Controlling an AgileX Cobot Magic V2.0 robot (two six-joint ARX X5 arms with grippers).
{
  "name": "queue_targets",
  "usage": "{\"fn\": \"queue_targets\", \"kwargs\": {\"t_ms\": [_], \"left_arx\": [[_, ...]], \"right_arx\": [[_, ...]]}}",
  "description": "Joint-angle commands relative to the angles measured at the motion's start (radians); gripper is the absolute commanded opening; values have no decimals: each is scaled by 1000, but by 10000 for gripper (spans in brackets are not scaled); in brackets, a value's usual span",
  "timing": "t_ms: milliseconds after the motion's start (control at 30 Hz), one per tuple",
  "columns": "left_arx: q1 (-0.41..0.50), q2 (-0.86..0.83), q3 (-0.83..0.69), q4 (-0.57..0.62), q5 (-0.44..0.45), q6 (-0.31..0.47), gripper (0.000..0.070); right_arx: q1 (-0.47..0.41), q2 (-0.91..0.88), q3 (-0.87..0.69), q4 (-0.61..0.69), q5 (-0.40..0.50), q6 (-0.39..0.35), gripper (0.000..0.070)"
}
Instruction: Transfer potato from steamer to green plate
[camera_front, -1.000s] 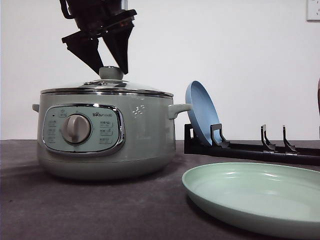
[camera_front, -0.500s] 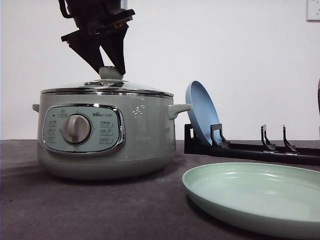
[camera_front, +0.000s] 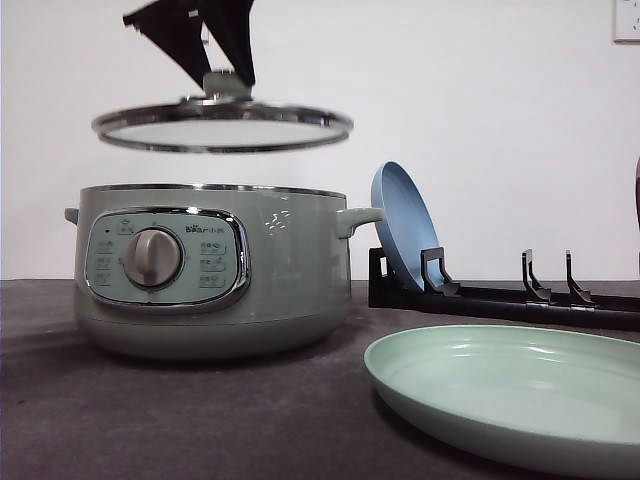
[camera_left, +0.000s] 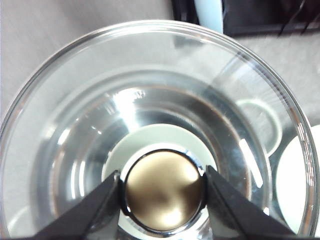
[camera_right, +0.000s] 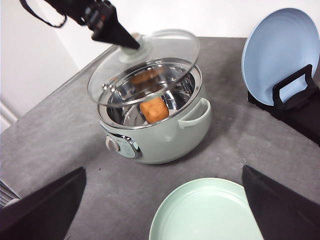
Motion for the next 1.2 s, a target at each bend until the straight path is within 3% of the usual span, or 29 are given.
{"fn": "queue_targets", "kwargs": {"t_ms": [0, 267, 667, 1167], "left_arx": [[-6, 0, 63, 1, 9, -6, 0], [-6, -5, 155, -46, 9, -18, 0], [19, -18, 157, -49, 8, -10, 0], [214, -21, 157, -56, 8, -5, 0]], "right_arx": [[3, 4, 16, 6, 0, 5, 629], [3, 4, 16, 6, 0, 8, 629], [3, 4, 16, 6, 0, 7, 629], [3, 4, 16, 6, 0, 7, 629]]}}
